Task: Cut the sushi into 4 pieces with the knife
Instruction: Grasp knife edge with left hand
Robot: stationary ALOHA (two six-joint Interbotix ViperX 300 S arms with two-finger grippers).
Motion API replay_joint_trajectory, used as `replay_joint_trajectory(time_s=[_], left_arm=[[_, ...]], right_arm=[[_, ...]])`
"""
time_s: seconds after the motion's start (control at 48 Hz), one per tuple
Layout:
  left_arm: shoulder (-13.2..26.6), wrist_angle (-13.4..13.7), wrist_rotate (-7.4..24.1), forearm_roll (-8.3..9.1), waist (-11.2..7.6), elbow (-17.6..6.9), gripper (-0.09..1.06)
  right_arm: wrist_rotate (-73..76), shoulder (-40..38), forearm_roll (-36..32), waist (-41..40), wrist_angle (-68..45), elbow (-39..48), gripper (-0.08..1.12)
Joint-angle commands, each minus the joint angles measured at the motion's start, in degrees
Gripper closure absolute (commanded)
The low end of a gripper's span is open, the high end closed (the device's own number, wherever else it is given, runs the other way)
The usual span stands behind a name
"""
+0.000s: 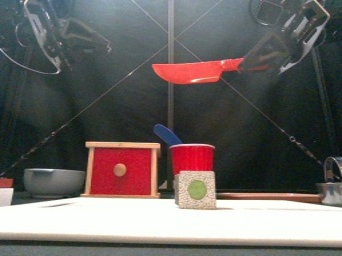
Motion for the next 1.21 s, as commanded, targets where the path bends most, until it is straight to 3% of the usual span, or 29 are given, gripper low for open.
replay_joint_trajectory(time_s=[0.021, 0.125, 0.229, 0.417, 0.688, 0.875, 1.208], left_arm=[[1.58, 1.76, 0.26, 0.00, -1.05, -3.60, 0.17], [3.25, 3.16, 0.26, 0.00, -1.85, -5.36, 0.03], [5.71, 6.06, 0.35, 0.09, -2.64, -7.56, -0.03], [10.37, 12.48, 0.26, 0.18, -2.55, -11.34, -0.04], [18.11, 18.28, 0.26, 0.09, -2.11, -15.56, -0.03], [24.08, 18.98, 0.26, 0.09, -0.97, -17.14, -0.03], [30.94, 18.90, 0.35, 0.26, 0.62, -20.57, -0.03]], right_arm=[[0.00, 0.79, 0.70, 0.09, -1.14, -0.53, 0.79], [0.00, 2.37, 0.62, -0.18, -1.32, -0.97, 0.79], [0.00, 3.69, 0.53, -0.35, -1.32, -1.49, 0.79], [0.00, 5.62, 0.53, -0.44, -1.32, -2.37, 0.79], [0.00, 7.65, 0.70, -0.35, -1.32, -3.16, 0.79], [0.00, 8.70, 0.79, -0.09, -1.23, -3.34, 0.79], [0.00, 10.37, 0.70, 0.26, -1.14, -3.52, 0.79]])
